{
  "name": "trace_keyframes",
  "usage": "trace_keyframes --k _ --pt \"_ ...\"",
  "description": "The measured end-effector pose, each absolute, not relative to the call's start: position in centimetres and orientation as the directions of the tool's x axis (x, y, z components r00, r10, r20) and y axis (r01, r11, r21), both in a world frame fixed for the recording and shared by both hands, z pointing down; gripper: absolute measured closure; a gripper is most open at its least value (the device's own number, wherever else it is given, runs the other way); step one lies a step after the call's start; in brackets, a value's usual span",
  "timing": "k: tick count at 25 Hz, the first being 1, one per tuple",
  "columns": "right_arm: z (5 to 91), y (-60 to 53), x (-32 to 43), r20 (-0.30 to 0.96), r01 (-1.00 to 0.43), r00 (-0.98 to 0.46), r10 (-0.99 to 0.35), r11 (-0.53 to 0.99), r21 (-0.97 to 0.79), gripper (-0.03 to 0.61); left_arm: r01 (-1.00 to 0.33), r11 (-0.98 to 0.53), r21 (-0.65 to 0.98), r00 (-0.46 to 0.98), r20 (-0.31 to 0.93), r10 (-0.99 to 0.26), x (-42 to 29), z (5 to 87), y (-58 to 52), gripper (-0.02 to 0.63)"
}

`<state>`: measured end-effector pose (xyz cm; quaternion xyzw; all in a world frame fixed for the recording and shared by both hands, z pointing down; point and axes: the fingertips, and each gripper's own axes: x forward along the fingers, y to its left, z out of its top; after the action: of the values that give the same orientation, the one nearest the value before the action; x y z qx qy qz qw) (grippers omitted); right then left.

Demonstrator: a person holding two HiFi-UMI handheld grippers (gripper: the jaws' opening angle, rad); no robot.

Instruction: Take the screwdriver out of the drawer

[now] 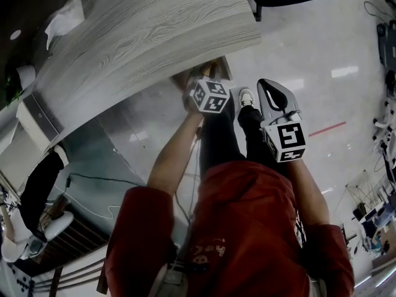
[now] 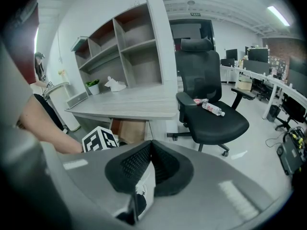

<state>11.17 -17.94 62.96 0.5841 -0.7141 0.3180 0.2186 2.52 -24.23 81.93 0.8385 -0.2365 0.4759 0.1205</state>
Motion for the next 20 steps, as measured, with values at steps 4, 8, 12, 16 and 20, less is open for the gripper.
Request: trace_keyframes --k 4,8,12,16,20 --pt "62.1 -18.0 11.0 0.667 -0.971 -0.233 -0.708 0.136 -0.194 0.578 -0.519 -0.854 -0.038 0.433 0.85 -0.301 2.1 80.4 -24.1 0.545" --pt "61.1 -17.8 10.9 0.652 -0.968 -0.248 -0.716 0.157 -0.196 0.578 -0.541 -0.84 -0.049 0.428 0.844 -0.325 1.7 78.7 -23.4 0.545" --pt "60.0 -17.4 10.8 0.637 -0.964 -0.265 -0.724 0.179 -0.198 0.578 -0.558 -0.828 -0.057 0.428 0.835 -0.345 1.5 76.7 -22.3 0.545" --pt "58.9 -17.0 10.6 0.622 -0.959 -0.282 -0.73 0.201 -0.199 0.578 -0.58 -0.811 -0.073 0.427 0.821 -0.379 1.0 74.2 -21.7 0.545" --pt "57.8 -16.4 10.2 0.61 -0.952 -0.305 -0.731 0.233 -0.196 0.578 -0.605 -0.793 -0.075 0.428 0.808 -0.404 0.4 71.7 -20.7 0.545"
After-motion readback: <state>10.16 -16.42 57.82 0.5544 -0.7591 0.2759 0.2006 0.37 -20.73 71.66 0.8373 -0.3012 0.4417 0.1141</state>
